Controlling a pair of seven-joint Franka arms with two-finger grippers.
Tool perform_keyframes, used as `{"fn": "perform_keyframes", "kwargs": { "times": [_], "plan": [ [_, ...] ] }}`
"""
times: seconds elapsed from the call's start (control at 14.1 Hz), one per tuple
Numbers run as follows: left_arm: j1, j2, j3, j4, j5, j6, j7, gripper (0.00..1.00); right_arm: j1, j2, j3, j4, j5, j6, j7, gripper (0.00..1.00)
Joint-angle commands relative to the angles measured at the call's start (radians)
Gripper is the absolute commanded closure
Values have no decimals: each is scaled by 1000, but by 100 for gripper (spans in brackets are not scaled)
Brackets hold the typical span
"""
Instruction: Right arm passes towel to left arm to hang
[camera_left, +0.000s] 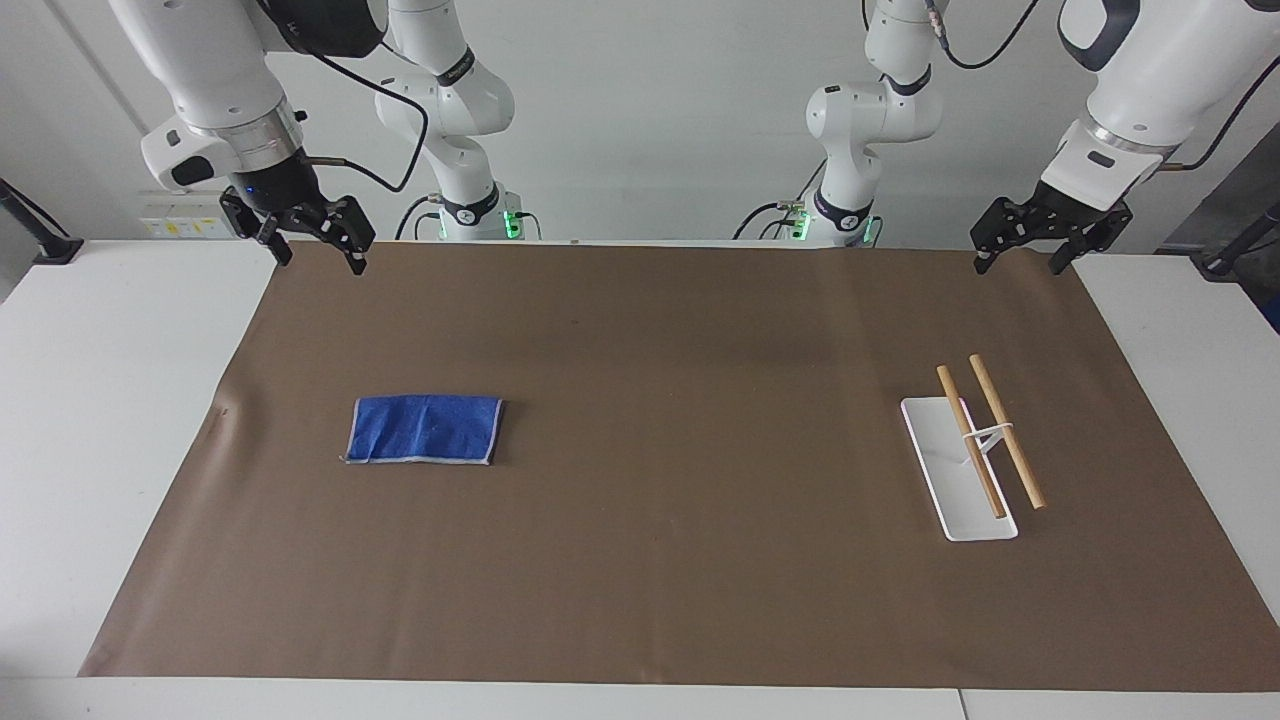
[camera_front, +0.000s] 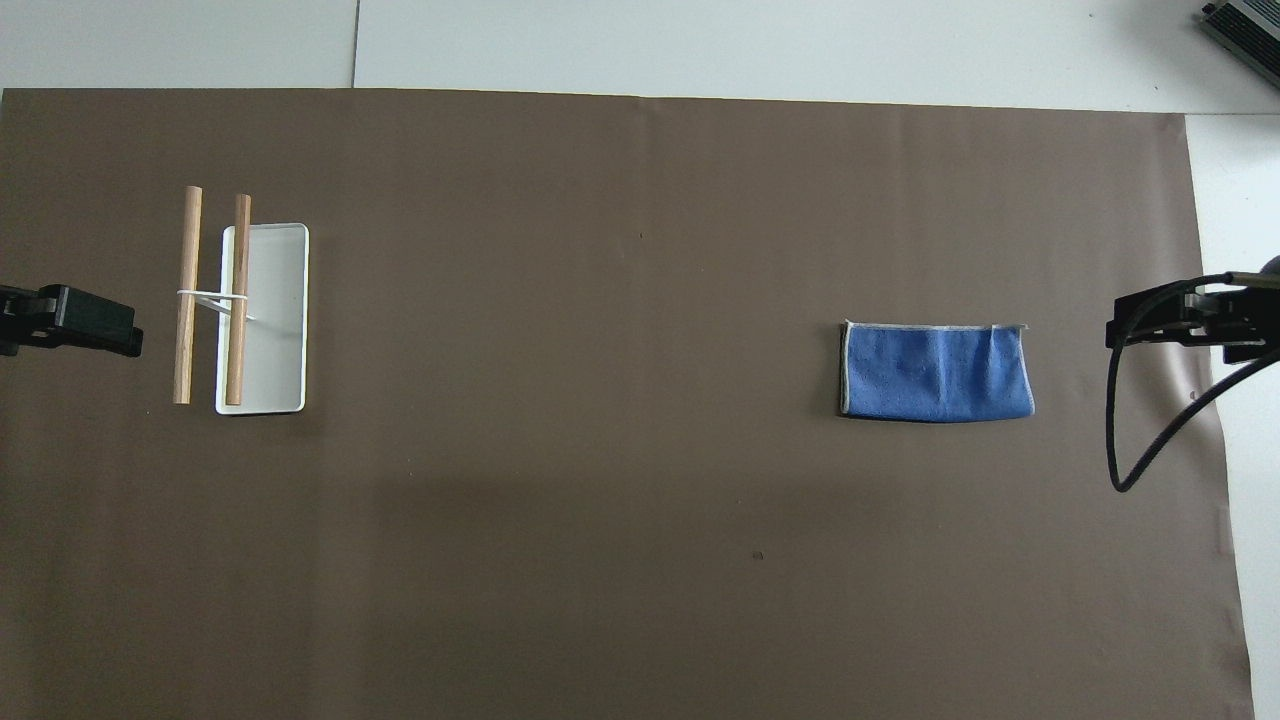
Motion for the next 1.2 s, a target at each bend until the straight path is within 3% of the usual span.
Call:
{"fn": "perform_keyframes", "kwargs": {
  "times": [0.0,0.21,0.71,1.13],
  "plan": [
    [8,-8,-3,-8,0,-2,11,0,11,-21,8,-109,-13,105,2,0],
    [8,-8,-3,-8,-2,-1,11,0,21,-11,11,-237,-4,275,0,0],
    [8,-8,-3,-8,-2,-1,11,0,39,109,13,-443,2,634,-9,0],
    [8,-8,-3,-8,0,-1,11,0,28,233,13,-538,5,895,-96,0]
  ]
}}
